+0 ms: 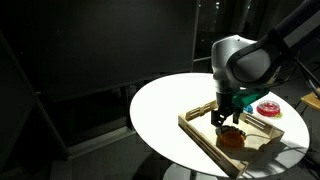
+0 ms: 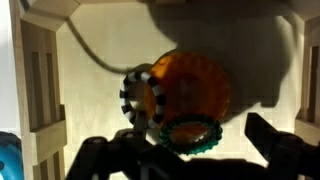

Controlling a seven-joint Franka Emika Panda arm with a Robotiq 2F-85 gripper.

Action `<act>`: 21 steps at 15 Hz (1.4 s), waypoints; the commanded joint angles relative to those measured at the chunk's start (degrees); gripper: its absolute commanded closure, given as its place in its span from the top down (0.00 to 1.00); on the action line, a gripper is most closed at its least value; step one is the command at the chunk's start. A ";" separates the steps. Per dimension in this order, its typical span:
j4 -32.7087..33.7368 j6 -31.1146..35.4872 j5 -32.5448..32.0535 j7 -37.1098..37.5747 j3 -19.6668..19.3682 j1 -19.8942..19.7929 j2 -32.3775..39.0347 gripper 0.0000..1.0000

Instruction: Remove the green ring from the crate and put it on the right side of the table

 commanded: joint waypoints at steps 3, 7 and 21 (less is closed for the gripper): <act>2.93 -0.27 -0.50 0.49 -1.23 0.96 2.96 1.00; 3.71 -0.30 -0.41 0.51 -1.53 1.12 4.12 1.00; 5.20 -1.59 0.42 0.41 -2.22 0.65 3.11 0.42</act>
